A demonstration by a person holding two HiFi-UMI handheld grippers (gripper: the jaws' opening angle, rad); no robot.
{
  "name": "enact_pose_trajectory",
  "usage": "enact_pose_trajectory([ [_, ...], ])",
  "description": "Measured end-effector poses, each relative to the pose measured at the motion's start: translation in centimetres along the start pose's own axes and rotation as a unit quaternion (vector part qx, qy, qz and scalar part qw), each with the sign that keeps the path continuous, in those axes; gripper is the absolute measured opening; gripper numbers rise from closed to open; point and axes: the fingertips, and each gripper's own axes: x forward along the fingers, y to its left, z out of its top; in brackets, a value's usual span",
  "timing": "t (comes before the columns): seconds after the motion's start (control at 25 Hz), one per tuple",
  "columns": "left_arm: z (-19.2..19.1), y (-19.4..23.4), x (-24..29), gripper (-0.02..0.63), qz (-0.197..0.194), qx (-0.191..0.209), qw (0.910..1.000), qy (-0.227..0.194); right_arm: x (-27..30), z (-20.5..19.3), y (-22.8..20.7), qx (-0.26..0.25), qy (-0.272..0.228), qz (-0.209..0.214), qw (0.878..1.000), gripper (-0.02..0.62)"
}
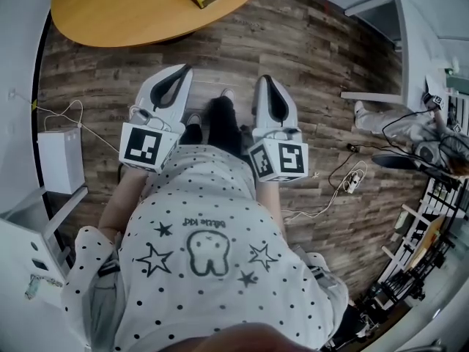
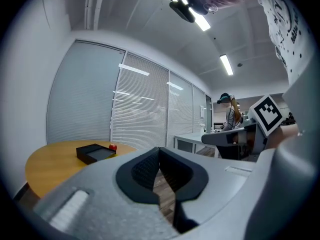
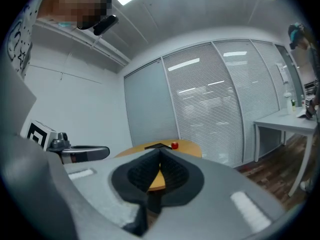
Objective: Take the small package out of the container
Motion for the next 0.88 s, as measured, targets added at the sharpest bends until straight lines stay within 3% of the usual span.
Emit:
enact_pose_trajectory([
  [0.44, 1.1, 2.1, 6.9, 0.003, 0.053, 0.007, 0.9985, 0.013, 6.4, 1.2, -6.6, 0.006, 0.018, 0.028, 0.999, 0.005],
  [0.88, 2.7, 1.1, 16.1, 0.003, 0.095, 0.01, 0.9955, 0.004, 12.2, 4.1, -15.4, 0.004, 0.014, 0.064, 0.998, 0.005],
])
